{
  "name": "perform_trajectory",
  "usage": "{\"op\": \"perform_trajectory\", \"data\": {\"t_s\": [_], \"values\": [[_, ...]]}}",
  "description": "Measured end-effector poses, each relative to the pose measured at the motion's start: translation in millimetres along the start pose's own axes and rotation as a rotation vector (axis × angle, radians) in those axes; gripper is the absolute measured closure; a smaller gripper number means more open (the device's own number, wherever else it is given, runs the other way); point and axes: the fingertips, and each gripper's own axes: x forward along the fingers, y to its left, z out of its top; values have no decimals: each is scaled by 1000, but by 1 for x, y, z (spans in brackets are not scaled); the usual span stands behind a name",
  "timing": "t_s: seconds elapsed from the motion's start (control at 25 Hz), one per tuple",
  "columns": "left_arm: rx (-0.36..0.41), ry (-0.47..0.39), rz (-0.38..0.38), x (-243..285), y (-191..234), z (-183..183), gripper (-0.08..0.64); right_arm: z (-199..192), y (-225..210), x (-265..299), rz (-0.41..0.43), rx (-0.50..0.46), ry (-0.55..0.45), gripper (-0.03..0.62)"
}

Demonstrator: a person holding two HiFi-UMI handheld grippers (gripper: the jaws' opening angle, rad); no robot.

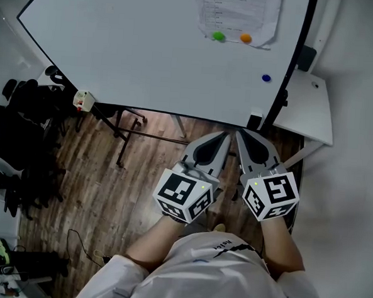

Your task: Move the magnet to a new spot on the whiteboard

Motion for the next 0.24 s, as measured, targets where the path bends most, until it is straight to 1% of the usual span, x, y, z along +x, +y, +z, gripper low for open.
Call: {"op": "perform_trajectory", "data": {"t_s": [0.24], "values": [[-15, -6, -5, -4, -9, 0, 549, 2, 1, -12, -3, -12, 9, 578]]}}
